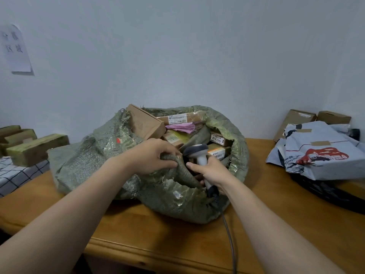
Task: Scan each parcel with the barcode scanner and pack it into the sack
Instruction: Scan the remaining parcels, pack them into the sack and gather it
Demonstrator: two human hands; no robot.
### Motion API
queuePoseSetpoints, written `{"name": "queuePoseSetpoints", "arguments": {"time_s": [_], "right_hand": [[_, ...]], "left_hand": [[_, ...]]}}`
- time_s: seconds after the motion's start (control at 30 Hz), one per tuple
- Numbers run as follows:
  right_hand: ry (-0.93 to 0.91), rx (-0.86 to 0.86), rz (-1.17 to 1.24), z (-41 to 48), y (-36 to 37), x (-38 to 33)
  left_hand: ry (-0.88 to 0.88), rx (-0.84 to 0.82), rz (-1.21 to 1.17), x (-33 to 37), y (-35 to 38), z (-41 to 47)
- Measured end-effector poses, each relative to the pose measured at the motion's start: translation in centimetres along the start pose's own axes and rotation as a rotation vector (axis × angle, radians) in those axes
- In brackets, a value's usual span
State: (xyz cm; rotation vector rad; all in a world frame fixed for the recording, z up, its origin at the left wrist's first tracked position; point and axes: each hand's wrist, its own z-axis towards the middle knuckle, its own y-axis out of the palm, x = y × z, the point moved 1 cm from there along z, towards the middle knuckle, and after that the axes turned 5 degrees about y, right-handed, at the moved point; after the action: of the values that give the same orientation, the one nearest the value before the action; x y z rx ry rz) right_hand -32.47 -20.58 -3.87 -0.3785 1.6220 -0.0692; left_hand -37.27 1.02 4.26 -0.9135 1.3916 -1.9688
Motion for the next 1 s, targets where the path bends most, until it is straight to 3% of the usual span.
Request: {"name": "queuePoseSetpoints", "arguments": {"time_s": [0.1, 0.3, 0.5, 0.63, 0.8, 1.0], "right_hand": [[0.031, -0.001, 0.035, -0.1, -0.4, 1.0], [-0.042, 0.034, 0.149, -1.5, -1.1, 1.3], [-0.082, 0.221, 0.301, -3.6, -4.4, 1.2], [-0.077, 0.340, 0.376, -5.2, -8.3, 2.2], [-0.135, 0.610, 0.423, -7.9, -14.3, 5.9], [-0.163, 0.868, 0.414, -11.0, -20.8, 11.5]], "left_hand": [[-0.097, -0.121, 0.076, -0.5, 1.7, 0.5], [-0.251, -0.140, 0.225, -0.2, 2.7, 1.2], [-0.181, -0.181, 0.260, 3.8, 5.0, 4.2], [-0.107, -0.081, 0.310, 6.1, 6.7, 7.1], [-0.002, 0.098, 0.044, 11.6, 9.4, 12.7], [0.003, 0.034, -0.313, 18.7, 14.6, 20.8]]}}
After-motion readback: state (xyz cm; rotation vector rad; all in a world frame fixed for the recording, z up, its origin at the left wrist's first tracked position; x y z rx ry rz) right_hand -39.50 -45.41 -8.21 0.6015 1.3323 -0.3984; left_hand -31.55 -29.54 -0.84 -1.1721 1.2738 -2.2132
